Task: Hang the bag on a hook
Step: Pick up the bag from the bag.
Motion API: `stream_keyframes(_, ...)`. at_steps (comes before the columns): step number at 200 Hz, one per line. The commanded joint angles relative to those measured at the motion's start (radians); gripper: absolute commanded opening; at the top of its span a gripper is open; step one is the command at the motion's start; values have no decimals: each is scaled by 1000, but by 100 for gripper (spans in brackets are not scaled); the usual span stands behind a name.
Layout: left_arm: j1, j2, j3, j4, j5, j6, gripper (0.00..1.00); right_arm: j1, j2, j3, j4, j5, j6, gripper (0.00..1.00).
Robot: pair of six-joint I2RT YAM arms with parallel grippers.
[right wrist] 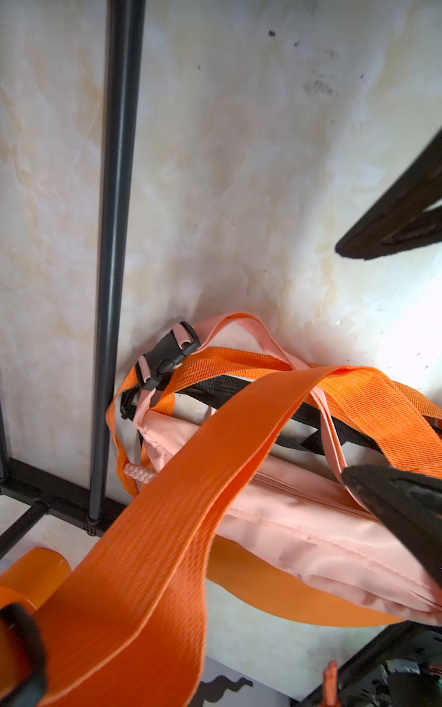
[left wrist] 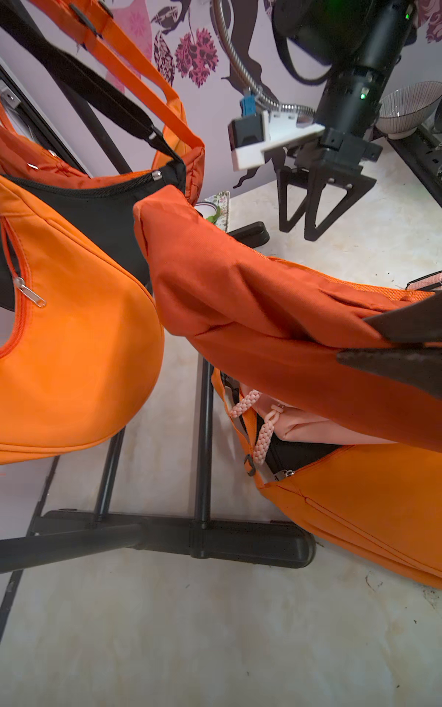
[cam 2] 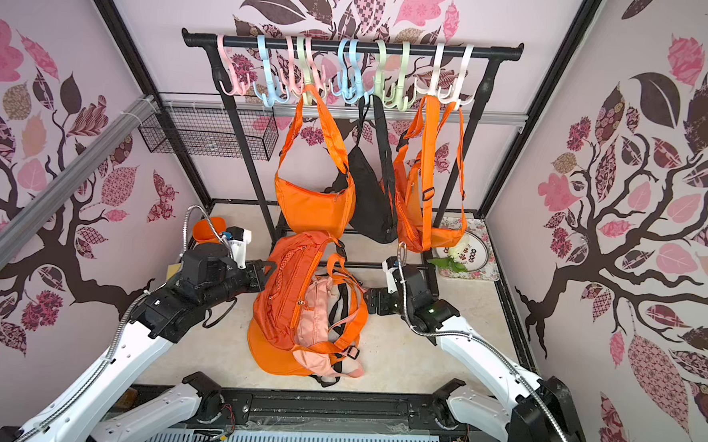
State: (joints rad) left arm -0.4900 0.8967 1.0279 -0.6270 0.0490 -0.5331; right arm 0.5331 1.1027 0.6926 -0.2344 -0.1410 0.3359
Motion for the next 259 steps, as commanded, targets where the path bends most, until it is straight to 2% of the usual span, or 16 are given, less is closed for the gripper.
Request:
stream_keyframes(1,-2,-10,70,-35,-24,39,0,0,32,-14,48,-83,3,86)
stream_keyframes(40,-1,-12,67,-41,-49,35,0,5,63,-62,122,-203,30,82)
stream_keyframes(81,-2,-10,67,-39,-65,36,0,26,99,-110,172,-207,60,77)
stream_keyframes(115,-2,-12,69,-40,-76,39,0,52,169,-126,252,-230,97,68)
stream_keyframes(138,-2,-21,61,-42,-84,38,0,56,207,-123,281,-222,122,53)
stream_keyframes(154,-2,-40,45,-27,-91,38,0,56,212,-116,289,-208,132,29)
stream_keyframes(163,-2,-53,35,-18,-95,37,0,56,207,-103,274,-183,136,9)
stream_keyframes(169,-2,-60,32,-13,-97,37,0,56,201,-98,266,-167,137,0)
stream_keyframes(202,-1,-117,3,32,-119,47,0,56,97,-22,184,-38,108,0)
stream_keyframes(232,-2,-186,-25,76,-165,51,0,57,6,127,72,108,20,0)
stream_keyframes(259,-1,-233,-35,97,-214,45,0,57,-11,267,27,186,-57,0)
